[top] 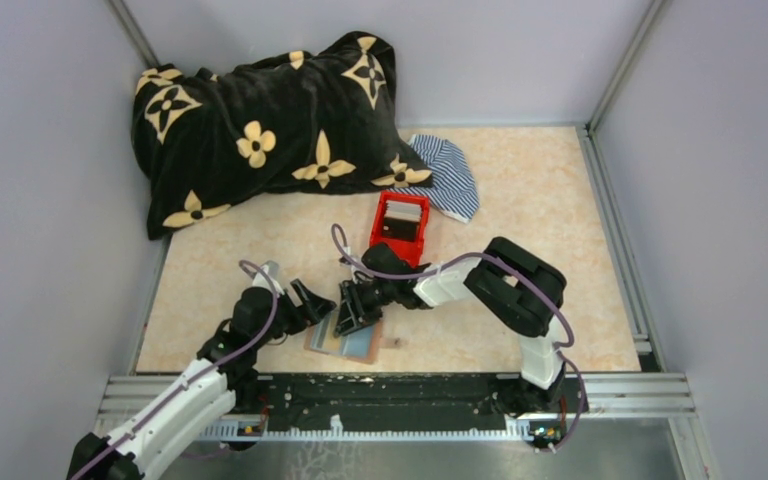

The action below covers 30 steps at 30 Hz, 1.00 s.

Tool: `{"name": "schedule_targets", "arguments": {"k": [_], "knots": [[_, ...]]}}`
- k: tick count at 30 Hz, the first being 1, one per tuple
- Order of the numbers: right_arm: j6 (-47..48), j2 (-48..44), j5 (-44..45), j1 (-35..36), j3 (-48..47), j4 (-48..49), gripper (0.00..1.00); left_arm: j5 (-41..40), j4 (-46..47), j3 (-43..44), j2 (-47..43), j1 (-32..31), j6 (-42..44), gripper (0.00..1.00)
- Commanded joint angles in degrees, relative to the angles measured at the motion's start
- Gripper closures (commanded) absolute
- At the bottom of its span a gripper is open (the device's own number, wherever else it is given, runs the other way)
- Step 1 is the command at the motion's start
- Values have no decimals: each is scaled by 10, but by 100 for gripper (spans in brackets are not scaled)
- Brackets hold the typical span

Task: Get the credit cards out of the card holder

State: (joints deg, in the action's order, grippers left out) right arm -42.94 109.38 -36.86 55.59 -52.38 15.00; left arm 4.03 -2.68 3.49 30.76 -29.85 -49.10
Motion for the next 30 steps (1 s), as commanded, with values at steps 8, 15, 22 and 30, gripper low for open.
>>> {"name": "schedule_targets", "arguments": {"k": [8, 15, 22, 30], "knots": [[-4, -17, 51, -10, -10, -9, 62, 40, -85, -23, -54, -8, -39, 15], [-1, -52, 92, -10, -17, -73, 60, 38, -21, -28, -21, -9, -42, 15], [-14, -60, 130, -10, -43, -159, 47, 54, 65, -19, 79, -13, -36, 15], [-77, -97, 168, 4, -36, -193, 37, 29, 53, -25, 40, -14, -30, 16]]}}
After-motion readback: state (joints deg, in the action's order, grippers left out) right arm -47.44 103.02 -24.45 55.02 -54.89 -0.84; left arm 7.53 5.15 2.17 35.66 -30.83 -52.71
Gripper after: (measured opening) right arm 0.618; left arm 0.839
